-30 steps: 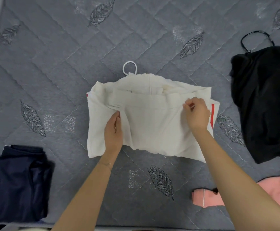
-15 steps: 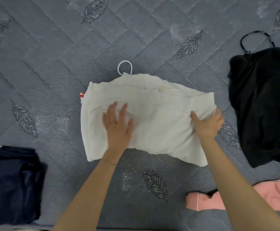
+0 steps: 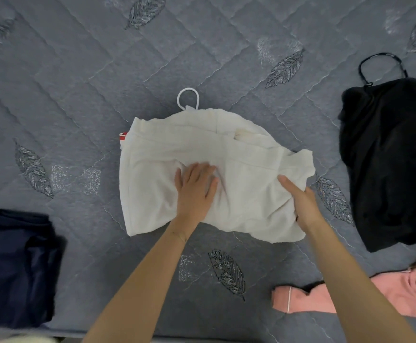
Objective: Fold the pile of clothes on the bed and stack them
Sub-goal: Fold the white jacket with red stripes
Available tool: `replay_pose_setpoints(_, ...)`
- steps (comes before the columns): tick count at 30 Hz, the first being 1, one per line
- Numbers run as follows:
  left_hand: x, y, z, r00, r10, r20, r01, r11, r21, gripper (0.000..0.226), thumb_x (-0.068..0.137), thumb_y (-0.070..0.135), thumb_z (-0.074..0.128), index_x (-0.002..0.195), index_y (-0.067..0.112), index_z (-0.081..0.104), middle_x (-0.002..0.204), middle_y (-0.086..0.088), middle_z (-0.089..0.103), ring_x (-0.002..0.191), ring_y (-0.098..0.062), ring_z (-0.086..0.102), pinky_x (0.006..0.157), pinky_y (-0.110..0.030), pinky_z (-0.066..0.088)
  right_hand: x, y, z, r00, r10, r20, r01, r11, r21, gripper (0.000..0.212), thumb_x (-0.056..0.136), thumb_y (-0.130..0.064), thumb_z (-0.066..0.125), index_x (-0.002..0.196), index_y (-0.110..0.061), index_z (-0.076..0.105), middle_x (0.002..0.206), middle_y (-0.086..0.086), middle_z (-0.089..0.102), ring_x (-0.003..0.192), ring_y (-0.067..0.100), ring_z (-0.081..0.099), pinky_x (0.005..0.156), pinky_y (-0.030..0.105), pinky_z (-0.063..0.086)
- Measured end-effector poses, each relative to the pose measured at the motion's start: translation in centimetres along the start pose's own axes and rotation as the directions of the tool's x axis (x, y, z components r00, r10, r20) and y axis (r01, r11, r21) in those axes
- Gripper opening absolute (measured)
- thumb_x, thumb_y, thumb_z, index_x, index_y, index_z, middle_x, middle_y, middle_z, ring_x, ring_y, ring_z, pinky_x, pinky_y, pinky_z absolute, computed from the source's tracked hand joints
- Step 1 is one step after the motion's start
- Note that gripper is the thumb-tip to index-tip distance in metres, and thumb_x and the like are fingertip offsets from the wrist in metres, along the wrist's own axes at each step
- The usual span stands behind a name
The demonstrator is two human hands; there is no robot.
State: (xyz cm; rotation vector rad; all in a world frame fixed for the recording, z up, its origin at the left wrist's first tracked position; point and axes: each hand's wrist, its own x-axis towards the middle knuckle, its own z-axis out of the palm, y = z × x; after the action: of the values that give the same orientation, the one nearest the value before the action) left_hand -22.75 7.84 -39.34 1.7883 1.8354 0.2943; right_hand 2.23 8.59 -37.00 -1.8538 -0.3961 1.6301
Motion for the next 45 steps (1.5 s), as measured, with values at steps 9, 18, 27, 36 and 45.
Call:
replay_pose_setpoints(9,-1.9,-0.8,-5.2,0.868,-0.262,0.423,0.497,0.433,-0.752,0.052,0.099,0.061,0.022,0.144,0.038,0.032,0.13,0.026,0.051,0.127,-0.001,0.044,0.092,-0.007,0.033,-3.9,-6.9,8.2,0.907,-0.055,0.418,0.07,0.997,-0.02,0.036,0.078,-0.041,0.077,0.109,-0.023,0.074,0.116,0.006,0.071,0.106,0.024,0.068,0.077,0.029,0.057)
replay_pose_setpoints(18,-2.1,-7.0,-13.3,0.864,-0.355,0.358,0.384,0.004,-0.923,0.053,0.09,0.065,0.044,0.117,0.027,0.07,0.125,-0.004,0.067,0.121,-0.021,0.059,0.096,-0.031,0.05,-7.9,-5.9,23.4,0.736,0.053,0.675,0.269,0.892,-0.363,0.028,0.101,-0.024,0.049,0.128,-0.02,0.054,0.122,-0.005,0.065,0.113,0.01,0.062,0.097,0.02,0.048)
replay_pose_setpoints(27,-4.0,-11.5,-11.3,0.811,-0.556,0.181,0.55,0.621,-0.559,0.057,0.085,0.01,0.066,0.137,0.019,0.046,0.124,0.002,0.057,0.114,-0.02,0.053,0.089,-0.029,0.039,-5.8,-1.1,22.4,0.733,-0.521,0.438,0.647,0.333,-0.686,0.047,0.088,-0.006,0.061,0.134,-0.01,0.055,0.15,0.013,0.038,0.145,0.033,0.022,0.118,0.034,0.012)
replay_pose_setpoints(36,-4.7,-11.5,-9.0,0.727,-0.668,-0.162,0.525,0.691,-0.497,0.046,0.091,-0.005,0.047,0.135,0.007,0.049,0.13,-0.01,0.056,0.119,-0.028,0.051,0.104,-0.037,0.04,-2.8,1.0,19.9,0.893,-0.304,0.333,0.433,0.374,-0.82,0.089,0.084,-0.066,0.056,0.148,-0.052,-0.004,0.162,0.002,-0.015,0.15,0.019,-0.005,0.121,0.047,0.0)
replay_pose_setpoints(45,-3.3,-7.0,-3.9,0.978,-0.21,0.013,0.208,0.972,0.106,0.069,0.092,0.067,0.019,0.151,0.039,0.0,0.163,-0.002,0.0,0.15,-0.029,-0.004,0.116,-0.062,0.001,0.7,-2.4,21.2,0.839,-0.498,0.221,0.486,0.501,-0.716,0.093,0.085,-0.058,0.062,0.154,-0.036,0.003,0.164,0.003,-0.006,0.149,0.014,-0.007,0.117,0.035,0.003)
